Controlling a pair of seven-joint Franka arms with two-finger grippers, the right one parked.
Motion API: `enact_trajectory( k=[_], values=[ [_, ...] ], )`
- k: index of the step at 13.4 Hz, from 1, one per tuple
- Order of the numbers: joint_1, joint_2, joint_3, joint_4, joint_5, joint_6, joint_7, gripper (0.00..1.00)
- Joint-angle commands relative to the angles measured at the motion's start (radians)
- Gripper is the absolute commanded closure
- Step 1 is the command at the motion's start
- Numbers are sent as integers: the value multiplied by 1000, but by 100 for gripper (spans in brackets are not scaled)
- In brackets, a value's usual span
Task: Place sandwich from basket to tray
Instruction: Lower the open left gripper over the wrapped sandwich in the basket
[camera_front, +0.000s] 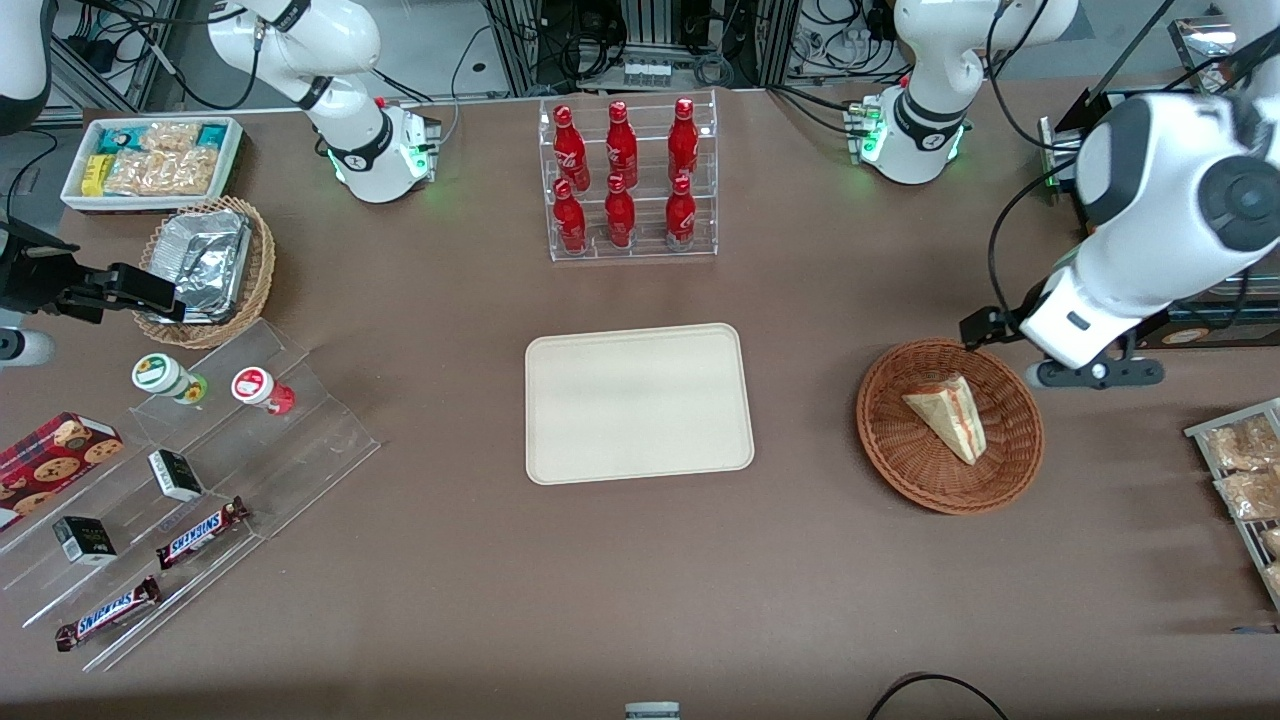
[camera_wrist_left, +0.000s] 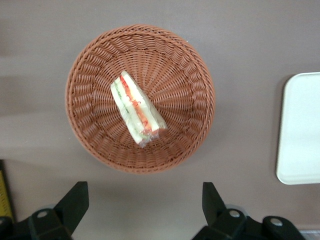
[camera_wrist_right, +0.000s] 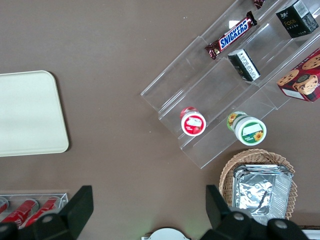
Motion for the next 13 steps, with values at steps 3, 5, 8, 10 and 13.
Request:
enact_trajectory(
  k=[3, 5, 8, 10, 13],
  values=[
    [3, 42, 1, -96, 4, 149, -71, 0],
    [4, 60, 3, -106, 4, 168, -77, 0],
    [4, 57, 33, -178, 4, 267, -111, 0],
    [4, 60, 58, -209, 4, 310, -151, 0],
    [3, 79, 67, -224, 2, 358, -382, 0]
  ],
)
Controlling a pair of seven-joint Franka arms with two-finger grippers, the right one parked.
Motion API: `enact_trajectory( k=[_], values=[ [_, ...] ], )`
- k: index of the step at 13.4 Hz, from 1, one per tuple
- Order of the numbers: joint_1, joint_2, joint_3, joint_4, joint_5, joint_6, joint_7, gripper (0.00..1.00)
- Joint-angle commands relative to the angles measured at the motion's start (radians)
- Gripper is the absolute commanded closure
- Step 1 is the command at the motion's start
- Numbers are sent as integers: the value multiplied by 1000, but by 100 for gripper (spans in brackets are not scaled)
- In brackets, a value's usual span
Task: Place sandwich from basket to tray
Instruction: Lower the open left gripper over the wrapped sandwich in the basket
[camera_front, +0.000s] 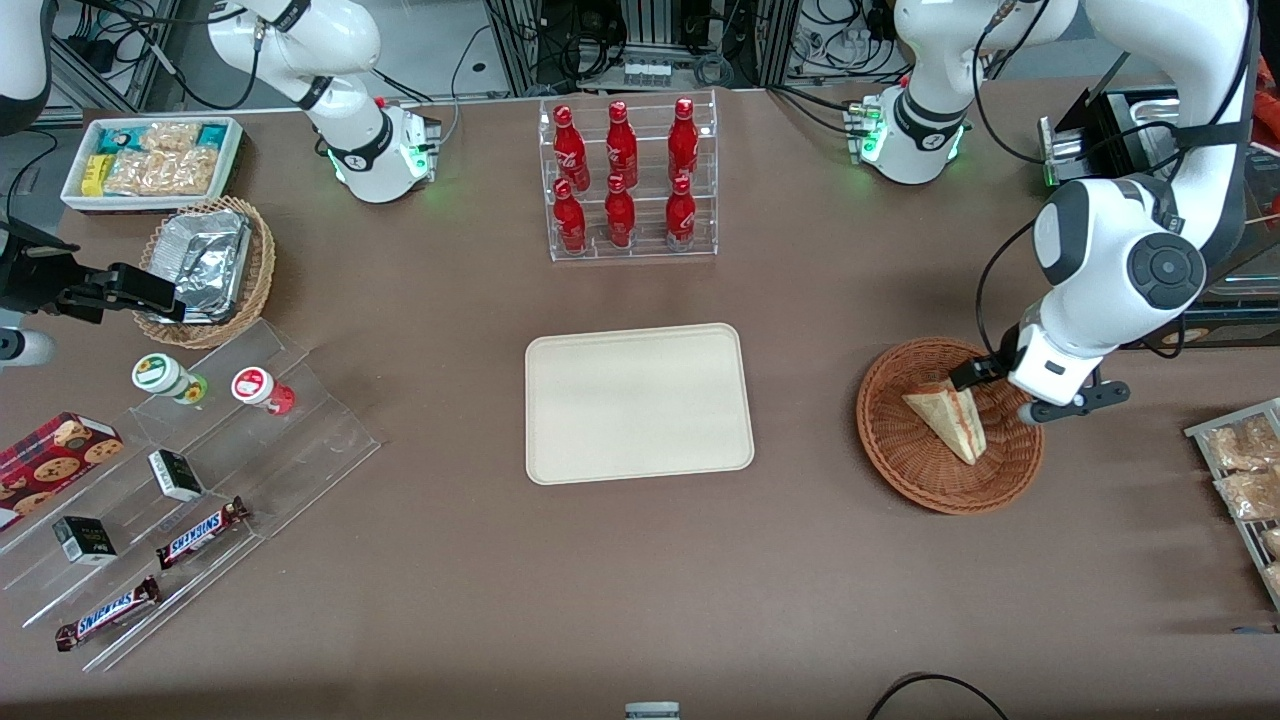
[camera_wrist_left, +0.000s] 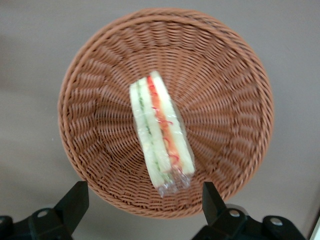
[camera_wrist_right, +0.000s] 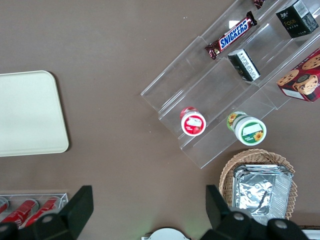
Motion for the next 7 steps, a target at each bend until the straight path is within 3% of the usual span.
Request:
enact_trajectory(
  k=[1, 3, 7],
  values=[
    [-6, 14, -1, -14, 2, 40, -216, 0],
    [-13, 32, -3, -14, 1, 70, -358, 0],
    [-15, 57, -7, -14, 1, 74, -362, 0]
  ],
)
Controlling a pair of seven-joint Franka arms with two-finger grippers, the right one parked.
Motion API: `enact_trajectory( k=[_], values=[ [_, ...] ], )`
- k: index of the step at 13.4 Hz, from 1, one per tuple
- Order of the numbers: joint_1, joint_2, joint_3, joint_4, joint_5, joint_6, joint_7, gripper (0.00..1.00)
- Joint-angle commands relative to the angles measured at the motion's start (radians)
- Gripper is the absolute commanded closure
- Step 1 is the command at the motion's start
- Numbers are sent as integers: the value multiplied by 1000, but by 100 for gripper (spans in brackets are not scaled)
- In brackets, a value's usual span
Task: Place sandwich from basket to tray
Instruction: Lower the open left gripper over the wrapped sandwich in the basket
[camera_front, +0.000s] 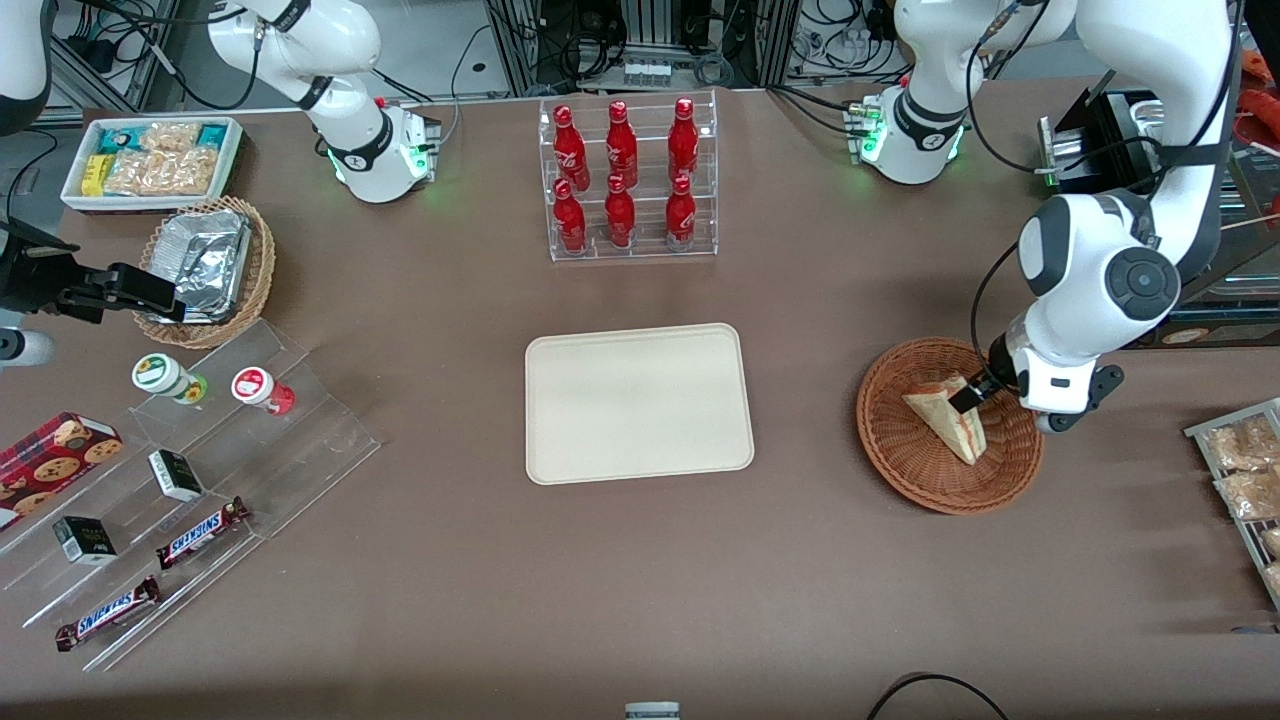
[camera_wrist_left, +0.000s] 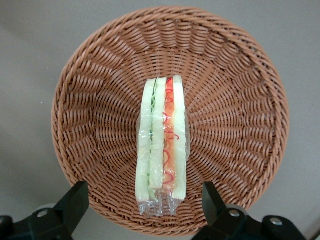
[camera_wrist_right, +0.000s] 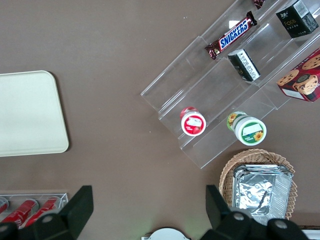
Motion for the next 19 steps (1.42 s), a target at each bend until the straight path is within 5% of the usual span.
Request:
enact_trajectory(
  k=[1, 15, 17, 19],
  values=[
    [-4, 11, -1, -5, -1, 21, -28, 0],
    [-21, 97, -3, -8, -42, 97, -46, 2],
    [-21, 106, -3, -8, -42, 97, -46, 29],
    [-19, 109, -3, -13, -42, 95, -45, 70]
  ],
)
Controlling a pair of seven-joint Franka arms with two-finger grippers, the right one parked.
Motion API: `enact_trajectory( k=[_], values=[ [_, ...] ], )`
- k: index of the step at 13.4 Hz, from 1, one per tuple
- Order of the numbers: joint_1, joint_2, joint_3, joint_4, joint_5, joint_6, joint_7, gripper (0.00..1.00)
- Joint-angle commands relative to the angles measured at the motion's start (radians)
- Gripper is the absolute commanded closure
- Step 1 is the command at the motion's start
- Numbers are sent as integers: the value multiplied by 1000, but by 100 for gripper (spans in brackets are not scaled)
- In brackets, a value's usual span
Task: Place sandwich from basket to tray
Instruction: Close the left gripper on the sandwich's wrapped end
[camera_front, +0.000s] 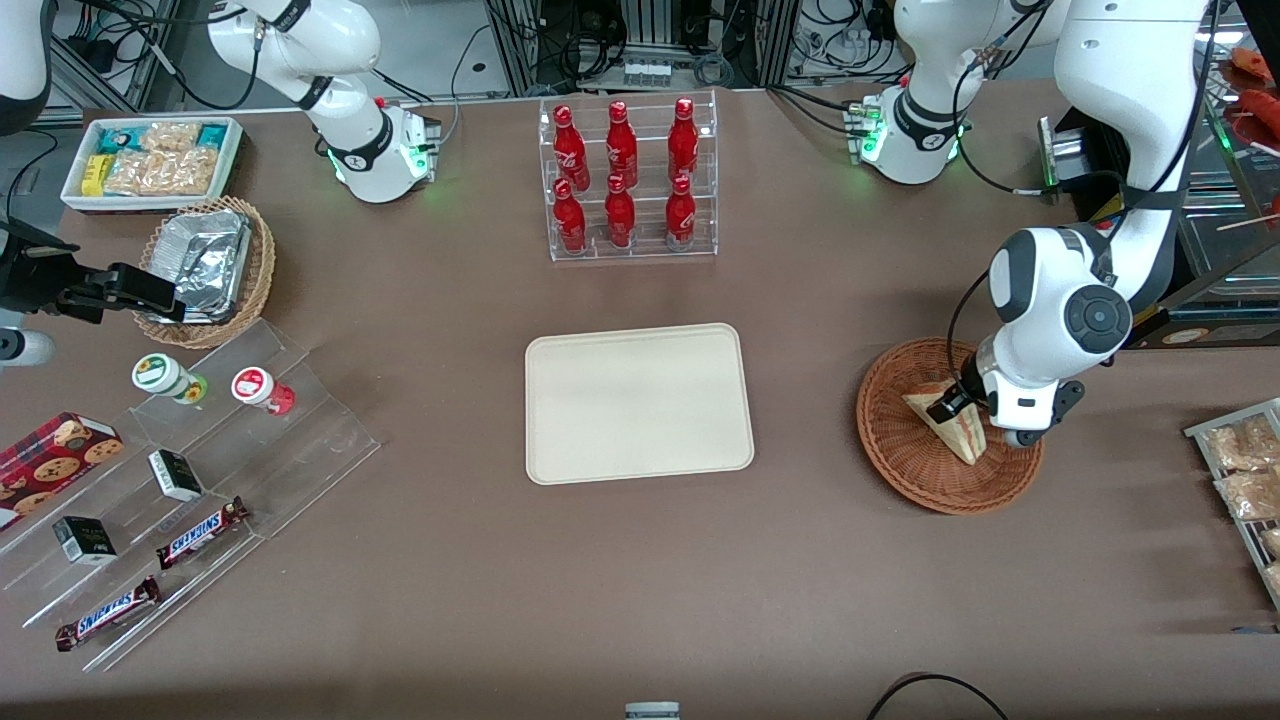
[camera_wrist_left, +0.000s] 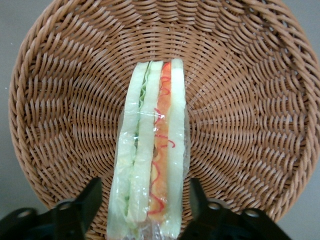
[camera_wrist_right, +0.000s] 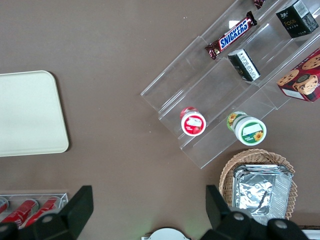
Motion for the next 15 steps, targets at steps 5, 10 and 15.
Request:
enact_trajectory(
  k=[5, 10, 15],
  values=[
    [-8, -30, 3, 23, -9, -57, -1, 100],
    [-43, -38, 0, 143, 5, -201, 0, 100],
    [-117, -35, -3, 234, 10, -286, 11, 100]
  ],
)
